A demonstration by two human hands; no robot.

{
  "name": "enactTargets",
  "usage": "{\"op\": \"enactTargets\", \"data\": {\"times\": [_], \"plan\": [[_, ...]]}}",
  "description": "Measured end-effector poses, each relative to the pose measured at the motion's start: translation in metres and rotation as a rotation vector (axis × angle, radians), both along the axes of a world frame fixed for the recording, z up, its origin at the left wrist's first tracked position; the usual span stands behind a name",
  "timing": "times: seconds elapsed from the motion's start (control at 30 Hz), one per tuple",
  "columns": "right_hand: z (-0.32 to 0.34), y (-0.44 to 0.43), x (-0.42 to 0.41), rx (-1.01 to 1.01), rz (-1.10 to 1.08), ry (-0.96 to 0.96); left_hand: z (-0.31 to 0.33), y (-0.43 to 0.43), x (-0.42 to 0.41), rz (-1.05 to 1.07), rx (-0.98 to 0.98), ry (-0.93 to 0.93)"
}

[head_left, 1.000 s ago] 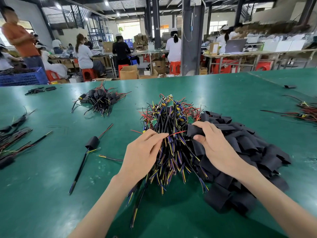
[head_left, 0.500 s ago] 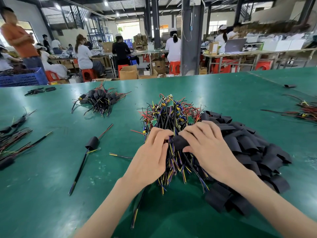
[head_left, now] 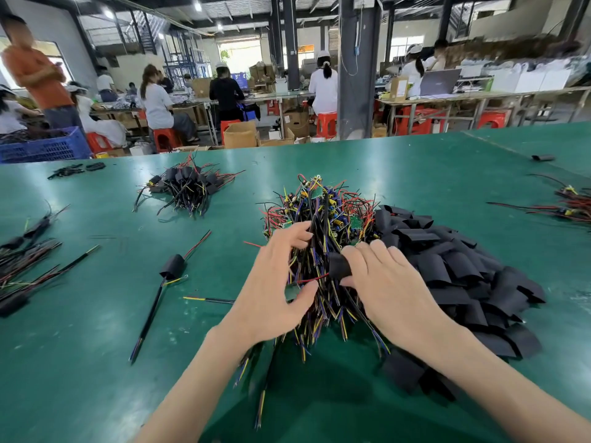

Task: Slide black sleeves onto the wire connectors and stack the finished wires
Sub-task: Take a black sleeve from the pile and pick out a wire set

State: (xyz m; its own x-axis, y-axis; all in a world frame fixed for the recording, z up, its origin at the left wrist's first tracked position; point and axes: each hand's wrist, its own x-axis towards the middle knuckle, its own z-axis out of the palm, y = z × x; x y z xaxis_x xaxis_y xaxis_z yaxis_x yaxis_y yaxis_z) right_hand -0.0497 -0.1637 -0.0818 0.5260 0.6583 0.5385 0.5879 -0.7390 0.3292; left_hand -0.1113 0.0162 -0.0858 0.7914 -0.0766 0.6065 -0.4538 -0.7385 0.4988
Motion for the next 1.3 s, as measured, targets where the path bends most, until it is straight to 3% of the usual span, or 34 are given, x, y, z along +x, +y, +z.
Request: {"op": "enactTargets", "data": {"times": [0.1, 0.17, 0.53, 0.73, 0.9, 1.2, 1.3], "plan": [[0.001, -0.005, 0.008, 0.040, -0.008, 0.020, 0.002, 0.016, 0.001, 0.155, 0.250, 0.072], [0.000, -0.007, 0.012, 0.054, -0.009, 0.023, 0.001, 0.020, 0.003, 0.183, 0.282, 0.100], [0.005, -0.011, 0.009, 0.007, 0.015, 0.077, 0.018, 0.029, -0.005, 0.075, 0.014, 0.275], [0.005, -0.005, 0.001, -0.018, 0.173, 0.192, 0.024, 0.027, -0.009, -0.061, 0.011, 0.478], [0.003, 0.002, -0.007, -0.014, 0.246, 0.273, 0.026, 0.019, -0.011, -0.138, -0.126, 0.541], [0.003, -0.001, 0.001, -0.049, 0.265, 0.262, 0.020, 0.010, -0.006, -0.137, -0.251, 0.519], [0.000, -0.004, 0.008, -0.026, 0.274, 0.269, 0.019, 0.010, -0.005, -0.093, -0.264, 0.421]]}}
